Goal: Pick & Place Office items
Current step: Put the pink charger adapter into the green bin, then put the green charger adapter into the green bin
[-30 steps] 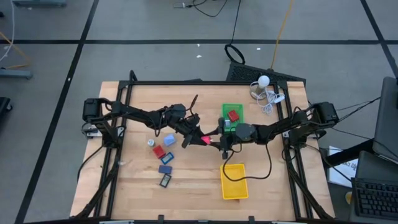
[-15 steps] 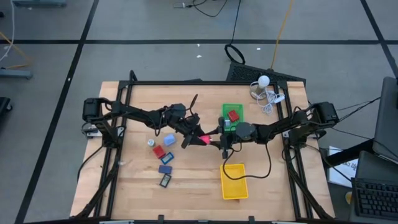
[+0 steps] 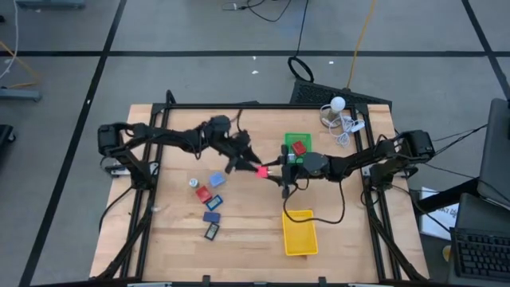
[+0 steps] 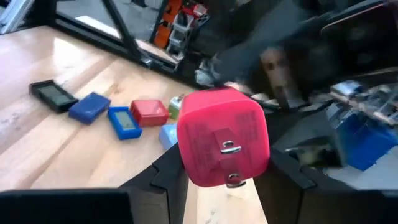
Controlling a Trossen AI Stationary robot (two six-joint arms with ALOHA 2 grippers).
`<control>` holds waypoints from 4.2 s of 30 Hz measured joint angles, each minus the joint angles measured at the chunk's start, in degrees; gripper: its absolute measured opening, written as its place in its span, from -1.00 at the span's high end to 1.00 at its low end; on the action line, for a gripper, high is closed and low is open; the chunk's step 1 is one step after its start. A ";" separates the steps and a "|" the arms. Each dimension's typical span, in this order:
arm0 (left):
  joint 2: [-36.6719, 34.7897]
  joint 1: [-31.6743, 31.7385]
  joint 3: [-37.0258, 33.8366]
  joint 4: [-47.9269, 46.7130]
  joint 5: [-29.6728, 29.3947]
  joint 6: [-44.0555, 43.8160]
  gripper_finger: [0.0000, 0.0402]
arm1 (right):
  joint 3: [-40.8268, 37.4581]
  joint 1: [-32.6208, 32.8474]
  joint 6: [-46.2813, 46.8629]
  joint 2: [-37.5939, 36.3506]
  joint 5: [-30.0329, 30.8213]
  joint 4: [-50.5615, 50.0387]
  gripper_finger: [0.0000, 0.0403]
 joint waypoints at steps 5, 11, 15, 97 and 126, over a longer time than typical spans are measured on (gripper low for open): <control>-2.56 3.96 0.10 -4.43 2.16 1.44 -0.14 | -0.17 0.03 0.32 -1.73 -0.41 -1.33 0.30; -5.93 8.39 -0.25 -8.47 3.96 10.21 -0.14 | 0.36 -2.16 10.12 -11.46 0.45 -16.36 0.30; -9.33 10.06 -3.03 -7.01 3.64 16.27 -0.14 | 5.10 -5.30 16.71 -17.79 3.59 -36.18 0.30; -14.05 10.80 -13.11 1.24 -6.66 17.17 -0.14 | 3.65 -16.32 28.03 -25.95 2.14 -51.11 0.15; -18.21 12.89 -12.74 1.34 2.72 2.05 -0.14 | -8.41 -16.31 29.21 -26.03 -4.00 -17.87 0.15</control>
